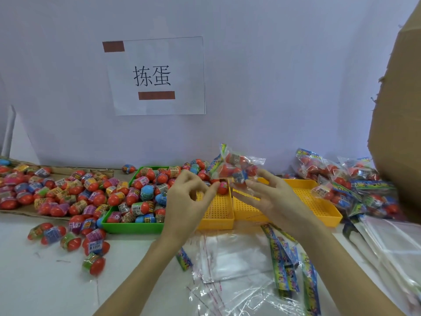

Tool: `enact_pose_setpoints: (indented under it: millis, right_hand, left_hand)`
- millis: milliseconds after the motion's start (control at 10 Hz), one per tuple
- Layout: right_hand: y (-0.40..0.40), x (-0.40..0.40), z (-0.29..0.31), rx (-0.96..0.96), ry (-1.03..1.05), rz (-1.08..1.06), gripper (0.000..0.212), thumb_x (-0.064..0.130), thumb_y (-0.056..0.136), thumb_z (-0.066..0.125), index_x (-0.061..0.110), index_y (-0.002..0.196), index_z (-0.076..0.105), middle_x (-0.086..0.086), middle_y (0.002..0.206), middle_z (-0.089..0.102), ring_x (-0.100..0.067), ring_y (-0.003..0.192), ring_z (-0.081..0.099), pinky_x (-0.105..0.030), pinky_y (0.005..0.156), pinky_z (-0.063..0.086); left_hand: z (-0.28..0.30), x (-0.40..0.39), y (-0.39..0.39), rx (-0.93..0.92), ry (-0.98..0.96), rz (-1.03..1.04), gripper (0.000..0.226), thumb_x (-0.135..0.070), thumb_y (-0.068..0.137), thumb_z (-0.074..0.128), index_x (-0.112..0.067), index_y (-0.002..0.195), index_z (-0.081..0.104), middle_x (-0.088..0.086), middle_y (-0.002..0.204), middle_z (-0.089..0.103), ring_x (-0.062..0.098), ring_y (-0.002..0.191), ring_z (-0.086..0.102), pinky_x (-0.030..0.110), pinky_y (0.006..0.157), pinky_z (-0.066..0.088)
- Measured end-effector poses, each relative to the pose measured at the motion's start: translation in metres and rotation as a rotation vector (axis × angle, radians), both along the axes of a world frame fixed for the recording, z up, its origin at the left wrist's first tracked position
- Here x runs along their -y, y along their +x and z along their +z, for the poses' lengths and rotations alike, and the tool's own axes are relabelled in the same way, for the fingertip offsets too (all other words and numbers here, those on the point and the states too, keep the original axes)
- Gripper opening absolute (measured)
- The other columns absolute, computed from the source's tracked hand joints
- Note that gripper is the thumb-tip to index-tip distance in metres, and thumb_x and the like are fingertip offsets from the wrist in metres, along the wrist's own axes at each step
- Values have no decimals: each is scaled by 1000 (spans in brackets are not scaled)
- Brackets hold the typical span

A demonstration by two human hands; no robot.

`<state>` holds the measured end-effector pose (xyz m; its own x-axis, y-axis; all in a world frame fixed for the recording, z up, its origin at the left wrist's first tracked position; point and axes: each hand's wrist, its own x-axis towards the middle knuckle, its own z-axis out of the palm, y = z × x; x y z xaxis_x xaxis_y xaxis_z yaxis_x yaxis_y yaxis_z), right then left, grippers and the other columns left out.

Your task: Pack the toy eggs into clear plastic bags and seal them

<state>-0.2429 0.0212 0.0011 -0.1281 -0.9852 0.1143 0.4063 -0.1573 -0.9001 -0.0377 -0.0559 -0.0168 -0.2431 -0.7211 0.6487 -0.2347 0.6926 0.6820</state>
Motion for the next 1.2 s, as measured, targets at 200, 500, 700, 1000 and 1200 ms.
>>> enact_pose_setpoints:
  millis: [200,500,700,1000,1200]
  right_hand:
    - [6,-4,-2,-166,18,257,51,1,98,71,7,145,53,-26,135,66,-44,126,65,-46,104,56]
    - [7,-8,2,-677,62,28,33,45,99,67,15,111,77,-3,108,79,-18,99,76,-26,82,61]
    - [-19,-12,8,-548,74,-252,28,41,98,66,18,102,82,-4,95,79,-16,87,73,-25,73,59]
    - [-83,-23,8,168,75,-866,34,38,97,70,9,114,73,3,80,73,-6,62,65,-20,52,52]
    - [-85,-15,-1,213,85,-887,42,1,100,66,-6,141,57,-14,123,73,-16,94,78,-21,73,61]
  left_hand:
    - [-1,1,-5,-181,338,-4,28,-56,96,62,-29,105,64,-7,95,65,12,84,64,32,76,57]
    - [0,7,3,-92,99,-97,22,-41,99,64,-24,94,77,-2,83,69,20,79,65,39,71,55]
    - [-3,-2,-2,-21,42,-47,26,-51,99,60,-34,118,69,-14,64,71,6,56,64,12,59,47]
    - [-11,-28,-20,93,-192,-209,46,-35,101,64,-23,145,54,-13,66,63,9,67,66,18,80,54]
    - [-35,-41,-31,455,-419,-362,49,-37,110,45,-41,154,24,-12,118,48,14,57,55,33,49,53]
